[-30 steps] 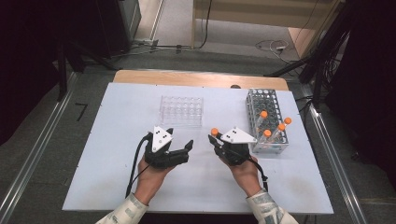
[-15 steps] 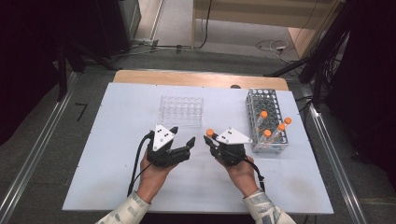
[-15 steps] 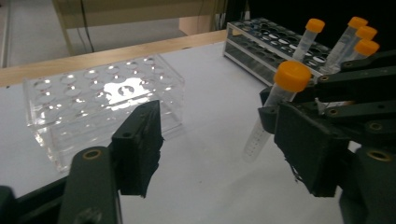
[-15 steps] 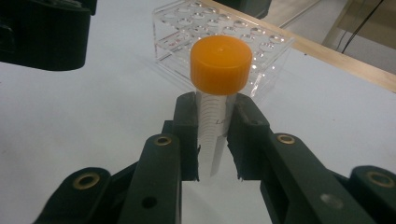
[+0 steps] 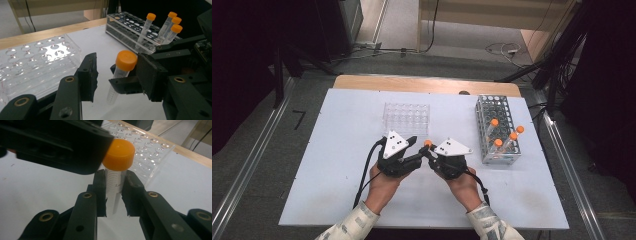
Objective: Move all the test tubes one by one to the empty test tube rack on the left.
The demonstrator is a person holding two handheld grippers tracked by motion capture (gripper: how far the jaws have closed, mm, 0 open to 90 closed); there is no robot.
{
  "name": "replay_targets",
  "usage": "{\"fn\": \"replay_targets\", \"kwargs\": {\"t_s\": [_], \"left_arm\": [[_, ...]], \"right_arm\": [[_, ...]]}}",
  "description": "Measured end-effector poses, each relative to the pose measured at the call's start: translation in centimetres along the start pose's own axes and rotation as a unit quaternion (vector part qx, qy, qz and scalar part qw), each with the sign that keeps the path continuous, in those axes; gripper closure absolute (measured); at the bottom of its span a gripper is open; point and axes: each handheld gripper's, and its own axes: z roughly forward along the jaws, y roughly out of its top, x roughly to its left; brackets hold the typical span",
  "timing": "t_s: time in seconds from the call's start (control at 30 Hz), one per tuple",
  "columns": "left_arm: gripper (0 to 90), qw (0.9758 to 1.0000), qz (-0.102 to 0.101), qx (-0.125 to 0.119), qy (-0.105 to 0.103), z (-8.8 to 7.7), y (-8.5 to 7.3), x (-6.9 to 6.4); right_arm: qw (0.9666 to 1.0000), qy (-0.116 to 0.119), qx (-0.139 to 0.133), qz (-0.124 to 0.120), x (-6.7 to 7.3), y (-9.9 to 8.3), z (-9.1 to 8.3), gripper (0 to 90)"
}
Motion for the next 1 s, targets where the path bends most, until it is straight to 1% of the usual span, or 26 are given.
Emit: {"fn": "replay_targets", "kwargs": {"t_s": [0.2,0.3,0.37,0.6,1.0], "left_arm": [[56.2,1.0,0.003,0.006,0.001,0.36,-0.07,0.03],[58.2,0.9999,0.004,0.009,0.004,0.57,-0.13,0.03],[59.4,0.9999,0.005,0.011,0.006,0.71,-0.17,0.02],[68.7,0.9998,0.015,0.011,0.005,0.71,-0.23,-0.21],[69.5,0.9998,0.019,0.01,0.006,0.73,-0.28,-0.21]], "right_arm": [[0.9999,0.01,0.0,-0.007,0.57,0.12,0.36,71.8],[0.9999,0.014,0.0,-0.003,0.87,0.22,0.41,71.9],[0.9998,0.016,-0.002,-0.008,0.98,0.27,0.47,71.9],[0.9998,0.018,0.002,-0.004,1.08,0.33,0.54,71.9],[0.9998,0.017,0.003,-0.006,1.08,0.35,0.57,71.9]]}}
